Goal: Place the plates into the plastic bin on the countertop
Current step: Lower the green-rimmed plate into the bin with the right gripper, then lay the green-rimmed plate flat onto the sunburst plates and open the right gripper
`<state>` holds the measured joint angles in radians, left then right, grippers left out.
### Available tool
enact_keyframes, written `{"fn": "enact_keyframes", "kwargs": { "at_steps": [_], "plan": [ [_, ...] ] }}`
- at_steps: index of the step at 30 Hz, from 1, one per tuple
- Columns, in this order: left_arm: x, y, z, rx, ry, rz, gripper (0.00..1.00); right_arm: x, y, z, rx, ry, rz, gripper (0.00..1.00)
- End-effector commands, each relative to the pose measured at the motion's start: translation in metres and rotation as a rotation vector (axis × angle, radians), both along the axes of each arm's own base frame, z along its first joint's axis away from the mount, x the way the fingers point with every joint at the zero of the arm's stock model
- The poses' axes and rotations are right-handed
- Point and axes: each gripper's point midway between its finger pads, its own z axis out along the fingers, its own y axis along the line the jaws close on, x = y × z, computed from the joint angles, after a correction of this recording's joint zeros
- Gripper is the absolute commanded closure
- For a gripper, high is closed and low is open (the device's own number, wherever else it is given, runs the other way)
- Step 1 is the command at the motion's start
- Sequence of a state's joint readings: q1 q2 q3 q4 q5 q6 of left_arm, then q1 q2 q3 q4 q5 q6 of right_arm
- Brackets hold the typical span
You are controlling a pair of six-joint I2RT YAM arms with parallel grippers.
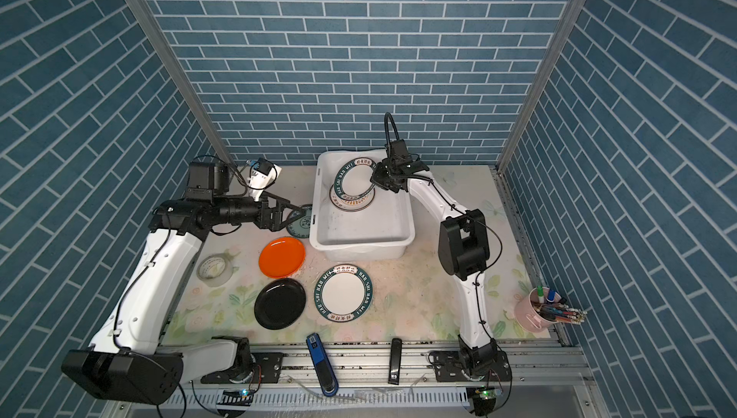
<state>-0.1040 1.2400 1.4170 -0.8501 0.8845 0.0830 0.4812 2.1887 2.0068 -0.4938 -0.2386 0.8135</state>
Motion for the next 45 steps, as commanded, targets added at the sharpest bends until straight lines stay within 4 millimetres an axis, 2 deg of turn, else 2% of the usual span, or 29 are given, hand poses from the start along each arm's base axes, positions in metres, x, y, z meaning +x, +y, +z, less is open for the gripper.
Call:
{"fn": "enact_keyframes", "kwargs": {
  "at_steps": [1,11,23,45],
  "plan": [
    [-0.002,0.000,0.012,-0.014,-0.037,-0.010,0.00,0.017,0.015,0.017,0.072,-0.051,-0.026,1.00],
    [-0.005,-0.002,0.015,-0.025,-0.044,-0.019,0.00,0.027,0.024,-0.006,0.080,-0.014,-0.047,1.00],
    [-0.005,-0.003,0.015,-0.031,-0.038,-0.025,0.01,0.021,0.031,-0.035,0.091,0.050,-0.034,1.00],
    [-0.007,-0.003,0.017,-0.033,-0.044,-0.029,0.00,0.018,0.026,-0.064,0.054,0.109,-0.055,1.00]
  ]
}}
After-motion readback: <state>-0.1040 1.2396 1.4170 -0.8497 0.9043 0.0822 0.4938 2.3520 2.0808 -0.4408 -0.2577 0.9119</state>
